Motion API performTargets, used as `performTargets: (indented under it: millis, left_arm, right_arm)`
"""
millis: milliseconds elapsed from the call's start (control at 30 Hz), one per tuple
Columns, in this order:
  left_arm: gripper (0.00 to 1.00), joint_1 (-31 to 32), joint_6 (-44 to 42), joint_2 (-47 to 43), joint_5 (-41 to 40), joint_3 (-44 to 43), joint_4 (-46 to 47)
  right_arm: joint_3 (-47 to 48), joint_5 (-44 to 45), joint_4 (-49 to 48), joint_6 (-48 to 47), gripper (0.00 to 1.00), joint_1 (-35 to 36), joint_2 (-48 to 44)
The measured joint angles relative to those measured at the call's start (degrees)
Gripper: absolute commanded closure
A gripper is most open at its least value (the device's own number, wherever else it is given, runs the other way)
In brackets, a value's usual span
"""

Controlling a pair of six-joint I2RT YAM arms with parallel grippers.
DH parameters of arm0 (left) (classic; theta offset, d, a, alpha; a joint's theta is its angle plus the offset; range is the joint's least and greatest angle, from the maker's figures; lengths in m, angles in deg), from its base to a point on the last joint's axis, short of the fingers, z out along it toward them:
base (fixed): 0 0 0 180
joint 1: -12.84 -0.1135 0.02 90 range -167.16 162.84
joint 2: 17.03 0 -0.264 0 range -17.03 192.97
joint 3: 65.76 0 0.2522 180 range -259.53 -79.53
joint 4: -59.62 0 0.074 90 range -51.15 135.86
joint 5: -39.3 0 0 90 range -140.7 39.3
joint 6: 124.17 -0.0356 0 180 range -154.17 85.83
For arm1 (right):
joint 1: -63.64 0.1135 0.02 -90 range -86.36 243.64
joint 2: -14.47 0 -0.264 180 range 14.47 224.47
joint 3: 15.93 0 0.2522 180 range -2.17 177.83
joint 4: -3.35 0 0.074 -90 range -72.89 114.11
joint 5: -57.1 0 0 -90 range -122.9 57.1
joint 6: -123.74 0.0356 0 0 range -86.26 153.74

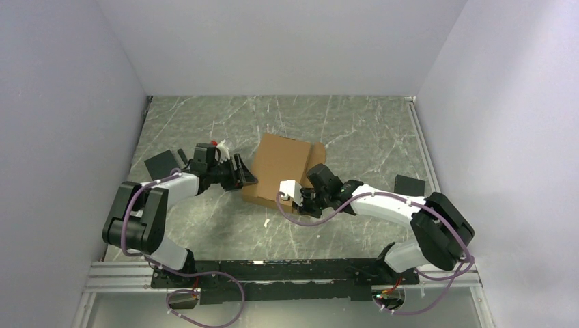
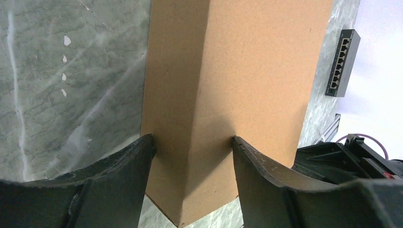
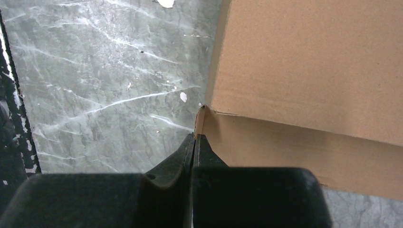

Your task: Fold the paper box

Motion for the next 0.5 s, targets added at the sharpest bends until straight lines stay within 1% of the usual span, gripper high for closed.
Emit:
performTargets:
  millis: [500]
  left_arm:
    - [0.36, 0.90, -2.21, 1.70, -0.26, -2.95, -2.60]
  right_arm:
    - [1.38, 1.09, 0.24, 4.02, 1.00, -0.90, 0.98]
